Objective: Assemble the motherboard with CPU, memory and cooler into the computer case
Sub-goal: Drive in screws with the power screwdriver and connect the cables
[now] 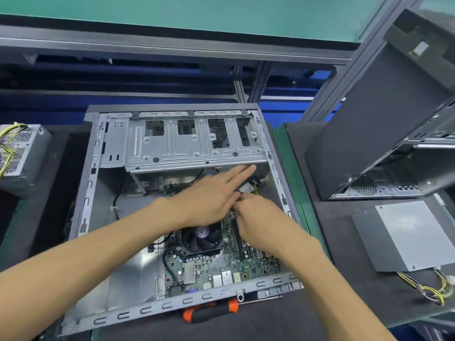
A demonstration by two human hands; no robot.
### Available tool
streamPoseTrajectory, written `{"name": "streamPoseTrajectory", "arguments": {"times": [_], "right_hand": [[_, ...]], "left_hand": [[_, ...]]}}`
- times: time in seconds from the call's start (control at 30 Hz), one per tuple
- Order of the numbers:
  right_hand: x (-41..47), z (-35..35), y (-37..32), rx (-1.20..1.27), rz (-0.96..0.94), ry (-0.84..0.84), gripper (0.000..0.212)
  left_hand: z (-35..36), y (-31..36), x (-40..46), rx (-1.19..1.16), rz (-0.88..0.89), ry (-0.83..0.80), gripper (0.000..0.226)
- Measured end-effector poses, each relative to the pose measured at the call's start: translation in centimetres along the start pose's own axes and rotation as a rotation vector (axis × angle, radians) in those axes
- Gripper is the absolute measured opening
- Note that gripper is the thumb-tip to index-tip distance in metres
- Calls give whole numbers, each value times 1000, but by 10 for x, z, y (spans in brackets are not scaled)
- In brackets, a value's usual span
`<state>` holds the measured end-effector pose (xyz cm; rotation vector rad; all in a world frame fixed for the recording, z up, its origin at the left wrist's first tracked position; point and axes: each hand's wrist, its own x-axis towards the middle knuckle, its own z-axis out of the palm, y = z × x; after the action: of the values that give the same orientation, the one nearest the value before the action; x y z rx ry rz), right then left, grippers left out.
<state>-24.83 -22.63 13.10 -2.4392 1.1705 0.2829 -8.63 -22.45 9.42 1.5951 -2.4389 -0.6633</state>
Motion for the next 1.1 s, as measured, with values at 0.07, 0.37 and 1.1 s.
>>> {"name": "streamPoseTrajectory", "arguments": {"times": [0.07,0.37,1.1], "right_hand": [[-11,-10,5,36,10,37,36],[-32,-27,27,184,19,331,29],[-20,5,47,371,149,803,22]], "left_hand": [[3,0,13,22,27,-8,61],[11,-8,62,24,-26,-48,52],[30,8,55,-313,-429,288,16]]}}
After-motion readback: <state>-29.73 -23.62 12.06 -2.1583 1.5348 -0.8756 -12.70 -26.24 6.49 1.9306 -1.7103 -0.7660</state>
